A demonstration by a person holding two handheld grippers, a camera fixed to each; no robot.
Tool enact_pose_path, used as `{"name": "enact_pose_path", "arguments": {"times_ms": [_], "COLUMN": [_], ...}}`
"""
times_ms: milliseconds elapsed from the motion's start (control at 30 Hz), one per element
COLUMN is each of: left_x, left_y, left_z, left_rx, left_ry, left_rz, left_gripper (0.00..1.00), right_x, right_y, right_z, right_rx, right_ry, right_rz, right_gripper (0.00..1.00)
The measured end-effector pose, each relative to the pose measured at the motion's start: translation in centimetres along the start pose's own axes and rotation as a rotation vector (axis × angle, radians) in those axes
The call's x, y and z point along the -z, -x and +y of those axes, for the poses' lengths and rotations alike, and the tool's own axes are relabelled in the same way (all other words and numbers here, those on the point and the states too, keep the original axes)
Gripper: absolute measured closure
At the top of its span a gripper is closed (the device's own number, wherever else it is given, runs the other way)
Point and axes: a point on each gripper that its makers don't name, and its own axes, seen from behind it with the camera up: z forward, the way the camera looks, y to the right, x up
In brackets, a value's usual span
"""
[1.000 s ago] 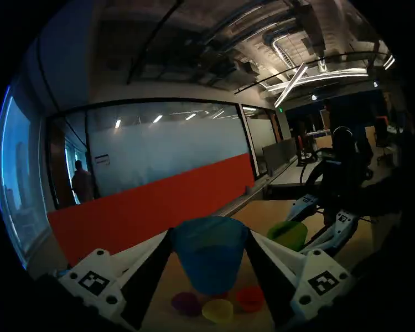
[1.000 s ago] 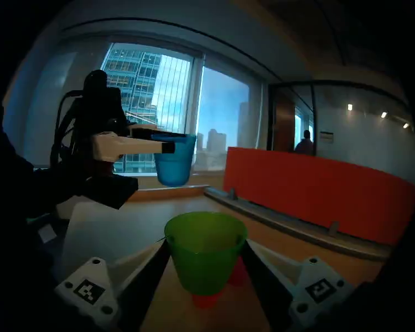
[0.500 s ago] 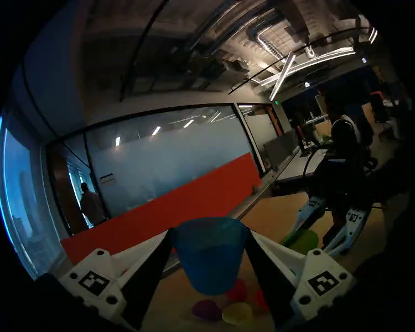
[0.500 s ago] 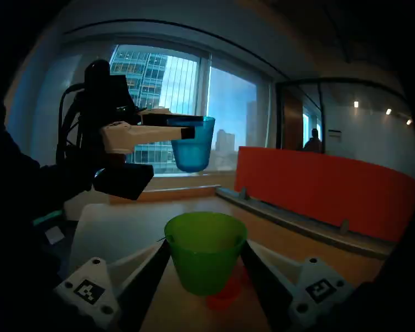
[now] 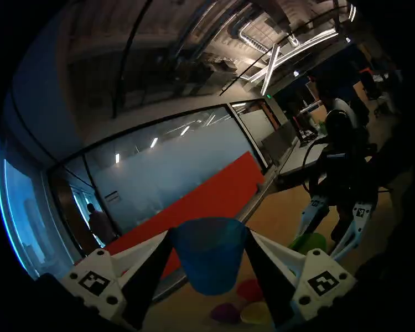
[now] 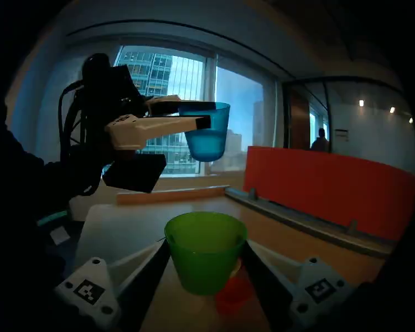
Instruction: Pour water
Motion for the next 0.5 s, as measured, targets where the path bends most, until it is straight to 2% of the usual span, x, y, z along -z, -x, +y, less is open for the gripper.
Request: {"name": "enact_pose_path", "arguments": {"times_ms": [500], "left_x": [-0.3], "left_y": [-1.4], "left_z": [0.8], "left_rx": [-0.137], "left_ry": [0.012], "left_rz": [0.009], "left_gripper": [0.11], "right_x": [-0.6], "right_y": [0.3], "right_z": [-1.2], "right_rx": [-0.004], "right_ry": [-0.03], "right_rz": [0.002], "right_gripper": [0.11]}}
